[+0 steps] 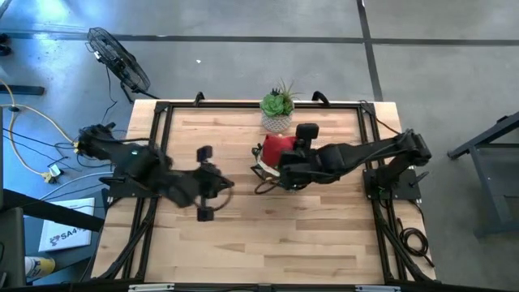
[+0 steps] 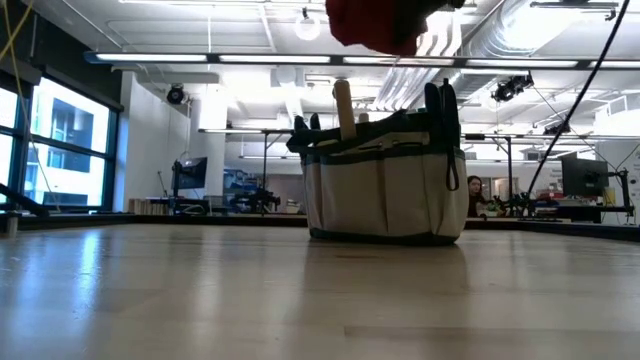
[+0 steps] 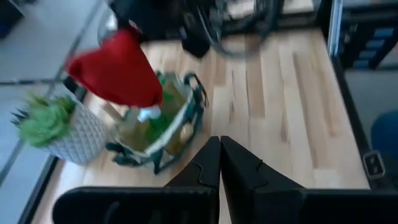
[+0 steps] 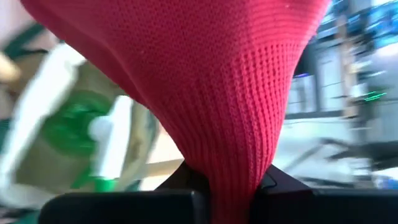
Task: Pick & Place Garden tools in Gardening bag
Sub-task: Put the red gloves into the gardening bag
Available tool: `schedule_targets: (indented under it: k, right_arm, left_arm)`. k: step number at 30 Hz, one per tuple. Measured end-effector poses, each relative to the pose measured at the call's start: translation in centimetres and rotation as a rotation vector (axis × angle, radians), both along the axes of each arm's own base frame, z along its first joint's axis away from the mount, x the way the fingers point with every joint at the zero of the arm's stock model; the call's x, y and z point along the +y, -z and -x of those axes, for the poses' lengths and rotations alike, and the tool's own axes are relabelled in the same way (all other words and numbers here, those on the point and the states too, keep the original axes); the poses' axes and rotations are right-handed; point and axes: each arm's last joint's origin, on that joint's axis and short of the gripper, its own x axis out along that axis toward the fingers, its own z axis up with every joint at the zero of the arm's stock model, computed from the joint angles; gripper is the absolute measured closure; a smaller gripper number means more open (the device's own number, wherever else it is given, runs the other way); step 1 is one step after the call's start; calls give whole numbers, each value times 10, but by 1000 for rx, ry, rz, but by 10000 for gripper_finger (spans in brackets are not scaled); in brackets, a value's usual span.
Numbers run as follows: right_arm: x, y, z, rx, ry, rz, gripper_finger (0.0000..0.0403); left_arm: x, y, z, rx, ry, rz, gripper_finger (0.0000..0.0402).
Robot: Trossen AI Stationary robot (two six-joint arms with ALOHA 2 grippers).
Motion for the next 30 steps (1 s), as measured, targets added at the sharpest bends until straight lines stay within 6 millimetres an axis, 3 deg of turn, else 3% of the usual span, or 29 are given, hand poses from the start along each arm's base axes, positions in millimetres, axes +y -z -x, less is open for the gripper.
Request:
schedule_targets:
  k: [6,13,18,30]
  right_arm:
    - [2,22,-16,176,-29,281,377]
    - [5,56,-40,485,-100,636,377]
    - [2,73,-50,567,-121,635,377]
    - [-12,79,-50,603,-124,478,377]
  left_arm:
    - [-3,-17,24,-98,2,-2,394]
    - [-10,-13,30,-60,21,-1,394]
    - [-13,-6,27,-20,16,9,394]
    - [-14,-7,28,0,60,67,394]
